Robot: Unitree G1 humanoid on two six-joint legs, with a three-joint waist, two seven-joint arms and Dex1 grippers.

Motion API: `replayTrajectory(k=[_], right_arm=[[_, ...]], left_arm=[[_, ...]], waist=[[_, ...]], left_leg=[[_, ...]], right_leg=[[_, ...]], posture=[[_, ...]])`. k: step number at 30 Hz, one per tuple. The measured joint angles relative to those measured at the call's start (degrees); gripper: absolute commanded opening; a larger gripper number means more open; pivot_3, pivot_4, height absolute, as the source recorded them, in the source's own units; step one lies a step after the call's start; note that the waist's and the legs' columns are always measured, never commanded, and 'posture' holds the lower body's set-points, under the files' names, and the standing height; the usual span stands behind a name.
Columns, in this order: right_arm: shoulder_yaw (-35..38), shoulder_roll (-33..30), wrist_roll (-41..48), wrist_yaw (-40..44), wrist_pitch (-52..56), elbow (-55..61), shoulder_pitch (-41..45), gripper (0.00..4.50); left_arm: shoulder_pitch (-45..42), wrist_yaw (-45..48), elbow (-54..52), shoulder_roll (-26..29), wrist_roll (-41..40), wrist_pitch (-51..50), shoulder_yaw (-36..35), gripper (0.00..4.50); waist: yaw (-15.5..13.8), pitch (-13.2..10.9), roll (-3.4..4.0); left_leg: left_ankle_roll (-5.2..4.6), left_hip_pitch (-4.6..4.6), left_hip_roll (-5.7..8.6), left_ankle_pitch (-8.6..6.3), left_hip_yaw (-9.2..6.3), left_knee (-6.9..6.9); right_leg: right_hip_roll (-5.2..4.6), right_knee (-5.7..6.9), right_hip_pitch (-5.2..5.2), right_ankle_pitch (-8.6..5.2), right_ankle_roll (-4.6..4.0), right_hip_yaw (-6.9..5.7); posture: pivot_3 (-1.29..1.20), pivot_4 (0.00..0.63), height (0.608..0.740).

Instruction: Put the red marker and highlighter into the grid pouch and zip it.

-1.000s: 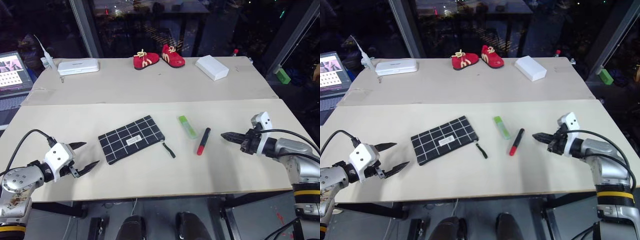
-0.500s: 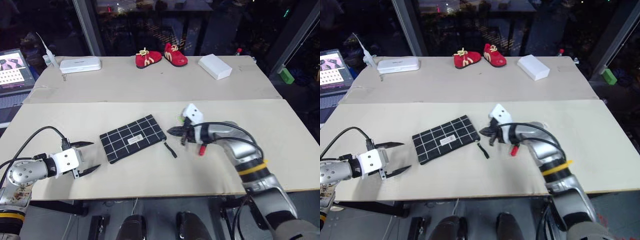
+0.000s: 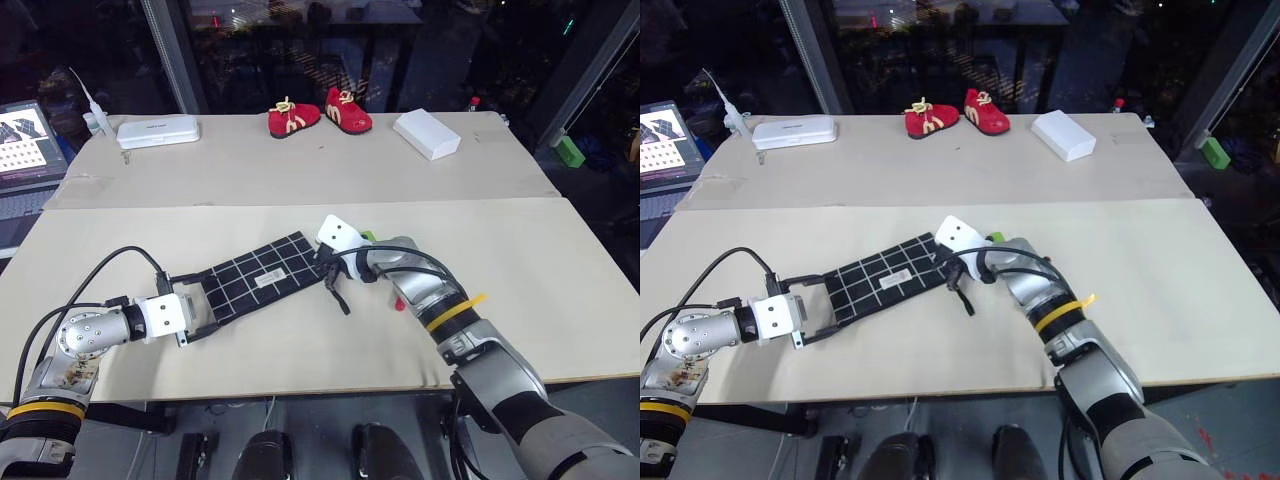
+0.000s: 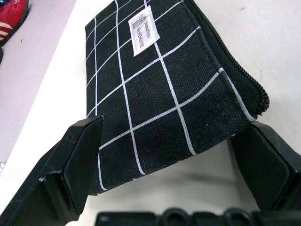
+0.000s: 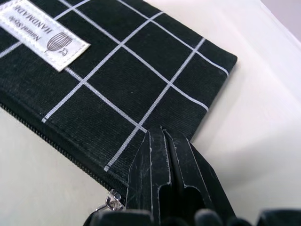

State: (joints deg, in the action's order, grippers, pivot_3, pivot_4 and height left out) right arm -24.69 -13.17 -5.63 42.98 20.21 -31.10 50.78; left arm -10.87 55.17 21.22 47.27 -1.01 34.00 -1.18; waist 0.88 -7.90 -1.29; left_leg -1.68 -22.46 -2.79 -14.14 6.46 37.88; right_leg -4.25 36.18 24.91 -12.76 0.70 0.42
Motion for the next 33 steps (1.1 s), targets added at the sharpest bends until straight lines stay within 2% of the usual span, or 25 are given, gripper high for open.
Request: replayTrajectory(k=[10, 20, 27, 30, 33], right_arm=[[0.17, 1.78, -2.34, 0.54, -3.12, -3.87, 1.50, 0.10], [0.88, 2.13, -3.20, 0.67, -3.30, -5.26, 1.69, 0.10], [1.25, 2.01, -3.22, 0.67, -3.28, -5.19, 1.56, 0.10], [1.51, 2.00, -3.22, 0.63, -3.26, -4.90, 1.32, 0.00], [1.76, 2.00, -3.21, 0.63, -3.14, -4.76, 1.27, 0.00]], left_arm=[[1.93, 0.82, -0.51, 1.06, -0.86, 5.01, 1.35, 4.50], [-4.46, -5.38, 8.48, -0.58, 5.78, 16.47, 4.85, 4.50], [-9.67, -8.71, 14.86, -2.27, 8.18, 21.14, 7.64, 4.50], [-11.51, -8.69, 16.80, -3.31, 8.20, 22.34, 9.32, 3.73], [-12.05, -8.21, 18.20, -3.81, 8.10, 23.23, 10.59, 2.58]], waist=[[0.35, 0.03, 0.02], [-0.20, 0.10, 0.09], [-0.25, 0.10, 0.10], [-0.22, 0.10, 0.10], [-0.16, 0.10, 0.10]], left_leg=[[0.00, 0.10, -0.03, 0.00, 0.08, -0.02], [0.01, 0.52, -0.01, 0.00, 0.07, -0.02], [0.00, 0.50, 0.00, 0.00, 0.06, -0.02], [0.00, 0.46, -0.01, 0.00, 0.05, -0.02], [0.00, 0.41, -0.02, 0.00, 0.05, -0.02]], right_leg=[[-0.03, 0.03, -0.01, 0.00, -0.01, 0.01], [-0.07, 0.02, -0.50, 0.00, -0.02, -0.05], [-0.08, 0.01, -0.52, 0.00, -0.01, -0.09], [-0.08, -0.02, -0.51, 0.00, -0.01, -0.10], [-0.07, -0.04, -0.47, 0.00, -0.01, -0.11]], posture=[[0.00, 0.150, 0.740], [0.00, 0.150, 0.740], [0.00, 0.150, 0.740], [0.00, 0.150, 0.740], [0.00, 0.150, 0.740]])
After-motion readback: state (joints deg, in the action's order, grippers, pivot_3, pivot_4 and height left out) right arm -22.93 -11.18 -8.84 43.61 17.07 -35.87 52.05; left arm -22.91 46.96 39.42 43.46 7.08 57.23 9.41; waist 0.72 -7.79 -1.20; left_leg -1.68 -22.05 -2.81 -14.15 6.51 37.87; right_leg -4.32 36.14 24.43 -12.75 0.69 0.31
